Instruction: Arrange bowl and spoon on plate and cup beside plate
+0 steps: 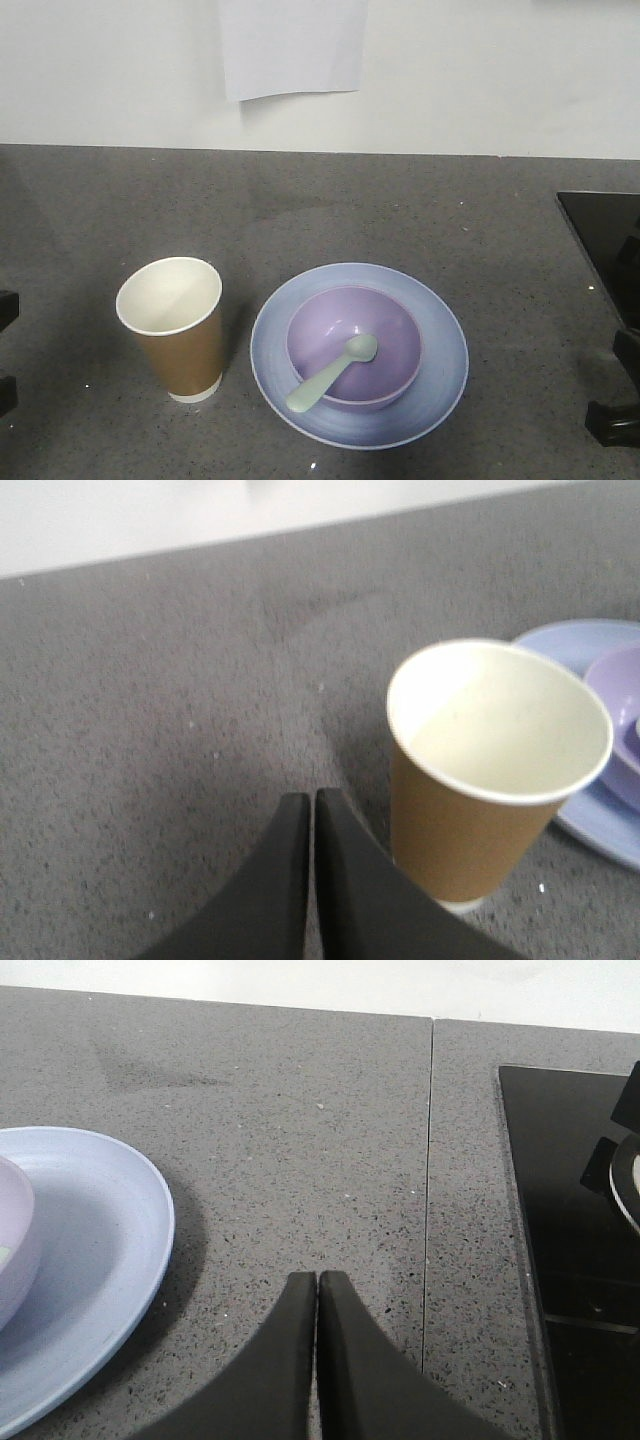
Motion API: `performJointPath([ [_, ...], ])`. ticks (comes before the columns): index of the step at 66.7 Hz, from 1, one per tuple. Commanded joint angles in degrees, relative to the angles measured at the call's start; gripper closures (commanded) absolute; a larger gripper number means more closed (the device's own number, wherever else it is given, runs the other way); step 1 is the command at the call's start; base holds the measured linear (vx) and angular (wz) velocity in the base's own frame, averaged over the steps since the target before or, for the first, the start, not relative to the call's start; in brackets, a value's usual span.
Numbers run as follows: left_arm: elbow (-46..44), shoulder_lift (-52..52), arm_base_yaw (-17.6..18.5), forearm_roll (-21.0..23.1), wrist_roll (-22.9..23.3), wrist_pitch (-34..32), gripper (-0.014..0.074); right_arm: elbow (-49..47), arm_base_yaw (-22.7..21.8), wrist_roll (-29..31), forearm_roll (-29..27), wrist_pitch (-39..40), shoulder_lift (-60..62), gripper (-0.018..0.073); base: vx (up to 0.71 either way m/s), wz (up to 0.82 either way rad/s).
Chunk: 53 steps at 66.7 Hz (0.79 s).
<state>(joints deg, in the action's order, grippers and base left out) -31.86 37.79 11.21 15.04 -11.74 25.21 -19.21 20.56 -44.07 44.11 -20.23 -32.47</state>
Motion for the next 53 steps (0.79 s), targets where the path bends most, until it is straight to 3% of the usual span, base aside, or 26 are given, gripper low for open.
performJointPath([
  [1,-1.42,-0.16,0.27,1.27,0.68,-5.28,0.0603,-1.72,-0.21,-0.25,1.93,3.10,-0.34,0.0564,0.00,0.00],
  [27,-1.42,-0.16,0.27,1.20,0.68,-0.53,0.0603,-1.72,-0.21,-0.25,1.93,3.10,-0.34,0.0564,0.00,0.00],
  [53,-1.42,-0.16,0.27,1.11,0.55,-0.52,0.0603,-1.72,-0.21,-0.25,1.93,3.10,-0.34,0.0564,0.00,0.00],
])
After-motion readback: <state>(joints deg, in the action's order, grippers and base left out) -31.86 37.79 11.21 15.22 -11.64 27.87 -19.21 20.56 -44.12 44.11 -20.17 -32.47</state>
